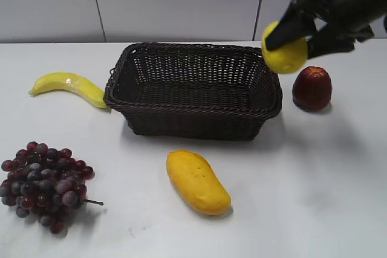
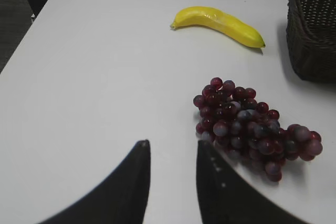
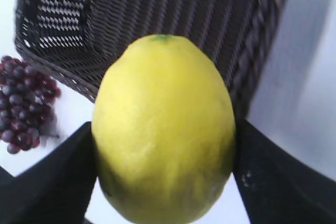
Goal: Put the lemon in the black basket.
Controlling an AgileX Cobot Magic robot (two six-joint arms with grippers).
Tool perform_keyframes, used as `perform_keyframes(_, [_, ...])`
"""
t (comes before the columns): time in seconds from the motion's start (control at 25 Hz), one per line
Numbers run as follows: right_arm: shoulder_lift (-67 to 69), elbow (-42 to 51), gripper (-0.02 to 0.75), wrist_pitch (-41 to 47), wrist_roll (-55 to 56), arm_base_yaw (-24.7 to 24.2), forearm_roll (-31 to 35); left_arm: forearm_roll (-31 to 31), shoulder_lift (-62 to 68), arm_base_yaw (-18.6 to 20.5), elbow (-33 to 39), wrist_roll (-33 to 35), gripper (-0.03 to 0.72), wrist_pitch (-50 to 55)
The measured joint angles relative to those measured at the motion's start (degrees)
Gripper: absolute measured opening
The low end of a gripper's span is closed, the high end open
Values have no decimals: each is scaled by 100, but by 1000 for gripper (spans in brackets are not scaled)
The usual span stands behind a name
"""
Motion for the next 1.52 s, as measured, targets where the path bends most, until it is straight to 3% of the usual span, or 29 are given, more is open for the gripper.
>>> perform_keyframes(0.36, [815,-613,596,-1569,-7,1487,-498,0,0,0,0,0,238,0])
perform_keyframes(0.56, [1572,-621,657,-1996,-7,1674,-613,0,0,0,0,0,238,0])
perform_keyframes(0.72, [1667,-749,662,-2023,-7,1668,-650,0,0,0,0,0,238,0])
perform_keyframes(1.04, [1325,-2028,649,-707,32,1646,-1374,0,0,0,0,0,238,0])
perform_keyframes(1.32, [810,-3157,596,1429,742,1629,-3126,0,0,0,0,0,238,0])
perform_keyframes(1.52, [594,-3165,590,1701,1559,1571,-4241,0,0,0,0,0,238,0])
